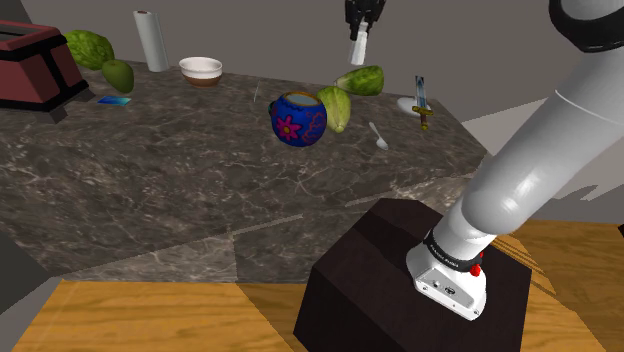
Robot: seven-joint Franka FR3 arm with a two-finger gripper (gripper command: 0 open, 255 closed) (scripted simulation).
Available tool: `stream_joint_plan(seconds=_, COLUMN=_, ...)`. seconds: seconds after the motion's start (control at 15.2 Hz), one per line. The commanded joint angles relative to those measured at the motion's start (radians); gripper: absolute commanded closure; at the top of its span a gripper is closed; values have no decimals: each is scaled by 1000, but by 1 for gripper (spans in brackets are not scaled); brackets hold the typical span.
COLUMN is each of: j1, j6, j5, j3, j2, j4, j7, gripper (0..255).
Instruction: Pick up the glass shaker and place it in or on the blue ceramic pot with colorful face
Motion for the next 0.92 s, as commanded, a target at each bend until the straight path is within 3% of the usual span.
stream_joint_plan(seconds=0.0, j1=23, j6=-9, j5=0, j3=28, j2=-7, j4=-4, j7=53, gripper=255)
stream_joint_plan(seconds=0.86, j1=169, j6=-96, j5=11, j3=195, j2=91, j4=150, j7=357, gripper=255)
